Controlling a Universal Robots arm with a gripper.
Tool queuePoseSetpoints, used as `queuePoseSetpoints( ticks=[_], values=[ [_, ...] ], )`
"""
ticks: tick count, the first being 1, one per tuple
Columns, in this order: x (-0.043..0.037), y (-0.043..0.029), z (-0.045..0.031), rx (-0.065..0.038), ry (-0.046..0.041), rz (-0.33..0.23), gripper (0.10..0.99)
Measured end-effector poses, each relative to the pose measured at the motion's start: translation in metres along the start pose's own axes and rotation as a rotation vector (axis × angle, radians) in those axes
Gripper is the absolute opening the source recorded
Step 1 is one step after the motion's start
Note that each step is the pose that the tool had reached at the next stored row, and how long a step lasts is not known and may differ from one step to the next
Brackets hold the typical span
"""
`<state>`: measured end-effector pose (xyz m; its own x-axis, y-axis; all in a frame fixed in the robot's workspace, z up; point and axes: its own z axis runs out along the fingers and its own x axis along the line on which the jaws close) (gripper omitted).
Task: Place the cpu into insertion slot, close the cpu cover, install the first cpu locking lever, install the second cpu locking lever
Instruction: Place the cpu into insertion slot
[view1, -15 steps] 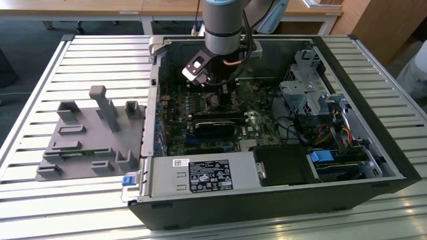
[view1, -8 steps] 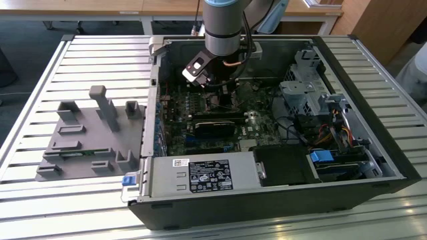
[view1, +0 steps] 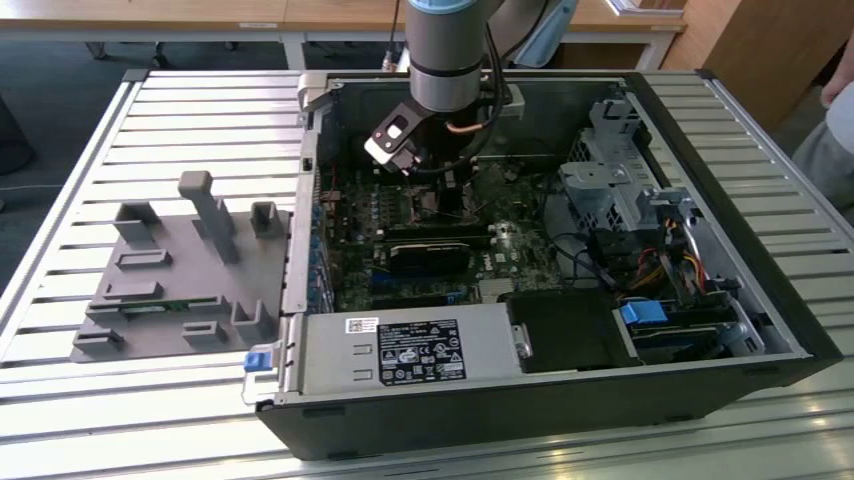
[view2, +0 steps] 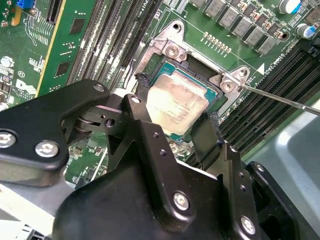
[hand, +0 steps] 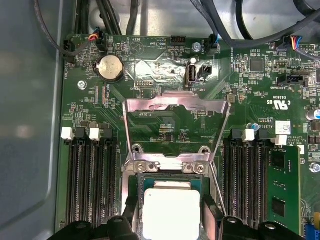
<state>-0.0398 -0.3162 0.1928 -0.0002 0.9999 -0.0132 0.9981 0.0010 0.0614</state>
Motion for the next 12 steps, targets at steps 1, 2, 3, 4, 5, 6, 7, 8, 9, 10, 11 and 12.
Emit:
queuePoseSetpoints(
  ticks=[1, 2, 3, 4, 5, 6, 7, 8, 9, 10, 11, 12],
  values=[
    [0.0000, 0.0000, 0.0001, 0.000, 0.0000, 0.000, 0.616],
    [0.0001, 0.0000, 0.0002, 0.000, 0.0001, 0.000, 0.616],
    [0.0002, 0.0001, 0.0003, 0.000, 0.0001, 0.000, 0.616],
    [0.0003, 0.0002, 0.0004, 0.000, 0.0001, 0.000, 0.616],
    [0.0005, 0.0003, 0.0004, 0.000, 0.0001, 0.000, 0.616],
    [0.0007, 0.0004, 0.0005, 0.000, 0.0001, 0.000, 0.616],
    [0.0010, 0.0006, 0.0005, 0.000, 0.0000, 0.000, 0.616],
    [0.0015, 0.0010, 0.0006, 0.000, 0.0001, 0.000, 0.616],
    [0.0017, 0.0013, 0.0007, 0.000, 0.0001, 0.000, 0.616],
    [0.0019, 0.0016, 0.0008, 0.000, 0.0001, 0.000, 0.616],
    [0.0021, 0.0018, 0.0008, 0.000, 0.0001, 0.000, 0.616],
    [0.0022, 0.0020, 0.0009, 0.000, 0.0001, 0.000, 0.616]
  ],
)
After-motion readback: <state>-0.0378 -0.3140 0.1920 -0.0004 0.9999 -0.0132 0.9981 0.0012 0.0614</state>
